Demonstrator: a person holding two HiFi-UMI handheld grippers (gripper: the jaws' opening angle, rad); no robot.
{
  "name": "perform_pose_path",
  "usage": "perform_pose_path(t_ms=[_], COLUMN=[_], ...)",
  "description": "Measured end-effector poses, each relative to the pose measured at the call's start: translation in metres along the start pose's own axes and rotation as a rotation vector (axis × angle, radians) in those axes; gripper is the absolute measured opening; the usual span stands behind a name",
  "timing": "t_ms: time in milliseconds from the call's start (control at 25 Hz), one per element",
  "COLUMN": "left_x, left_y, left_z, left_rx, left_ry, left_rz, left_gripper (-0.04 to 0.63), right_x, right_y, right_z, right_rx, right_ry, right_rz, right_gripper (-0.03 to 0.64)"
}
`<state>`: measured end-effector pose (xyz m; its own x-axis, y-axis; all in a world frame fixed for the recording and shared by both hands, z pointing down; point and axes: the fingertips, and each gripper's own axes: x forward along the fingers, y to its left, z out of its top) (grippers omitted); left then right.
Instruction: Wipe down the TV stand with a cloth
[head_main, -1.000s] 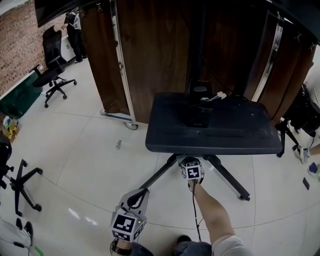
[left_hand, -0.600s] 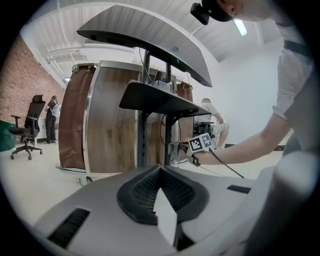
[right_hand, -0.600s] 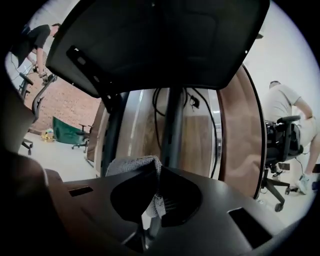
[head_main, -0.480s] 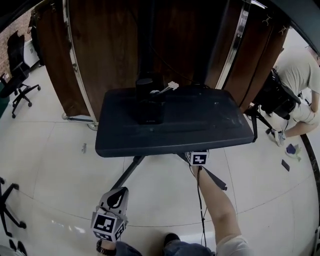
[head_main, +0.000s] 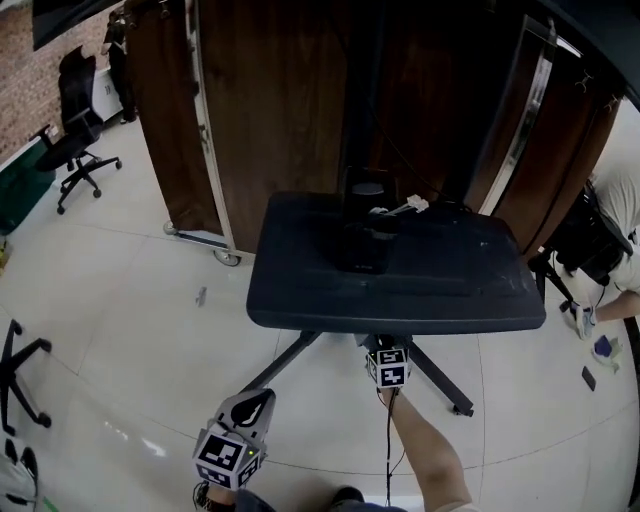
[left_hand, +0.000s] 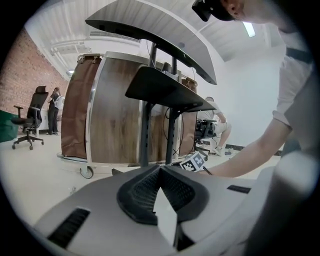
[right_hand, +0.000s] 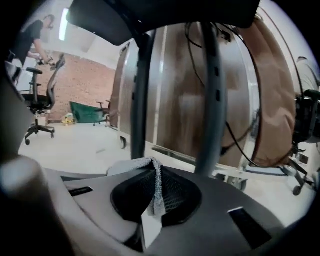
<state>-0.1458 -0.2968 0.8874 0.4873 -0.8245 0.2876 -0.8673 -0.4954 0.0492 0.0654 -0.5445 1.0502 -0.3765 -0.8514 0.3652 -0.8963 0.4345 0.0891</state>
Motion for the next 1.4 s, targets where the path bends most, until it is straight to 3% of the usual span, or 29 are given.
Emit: perform_pose_path(t_ms=[80,160,360,560,680,760,800,880,1000,1080,1160,1240,1400], left_x=[-0.017,-0.035,-0.079,-0.111,-0.117,-0.117,-0.115,-0.104,-0.077,-0.056,-0.037,-0.018,0.015], left_y=[0.016,0.026,0.051,0.073,0.074,0.072,0.071,0.069,0.058,0.044,0.030,0.020,-0.001], left_z=[-0.001,-0.003,-0.021,-0.035,-0.042,-0.045,-0.043,-0.038,-0.028,-0.027,-0.029,-0.032,-0.024], left_rx=[-0.008,-0.010,-0.010,-0.067,-0.068,-0.066,-0.068,-0.077,-0.080,-0.077,-0.083,-0.096,-0.069], left_ry=[0.001,0.000,0.013,0.015,0.018,0.030,0.034,0.028,0.021,0.029,0.031,0.031,0.030], left_rz=[0.032,0.062,0.158,0.237,0.234,0.213,0.203,0.188,0.159,0.117,0.070,0.029,-0.039], left_gripper=[0.028,0.028,0.028,0.028,0.028,0.028,0.027,0.028,0.028,0.028,0.028,0.028,0.028], right_x=[0.019,0.043,0.076,0.025,-0.034,-0.072,-0.079,-0.063,-0.013,0.000,0.002,-0.001,-0.030], right_y=[0.039,0.070,0.175,0.338,0.438,0.482,0.484,0.436,0.267,0.140,0.038,-0.034,-0.124], right_z=[0.025,0.033,-0.030,-0.063,-0.075,-0.074,-0.068,-0.044,0.004,0.015,0.007,-0.010,-0.072], right_rx=[-0.014,-0.020,-0.008,-0.034,-0.080,-0.109,-0.086,0.026,0.168,0.222,0.260,0.270,0.292], right_ry=[-0.051,-0.026,0.117,0.108,0.129,0.117,0.095,0.015,-0.120,-0.142,-0.111,-0.049,0.093], right_rz=[0.062,0.109,0.258,0.565,0.788,0.912,0.927,0.832,0.479,0.235,0.053,-0.076,-0.238], right_gripper=[0.006,0.006,0.006,0.006,0.006,0.006,0.006,0.006,0.006,0.006,0.006,0.006,0.006])
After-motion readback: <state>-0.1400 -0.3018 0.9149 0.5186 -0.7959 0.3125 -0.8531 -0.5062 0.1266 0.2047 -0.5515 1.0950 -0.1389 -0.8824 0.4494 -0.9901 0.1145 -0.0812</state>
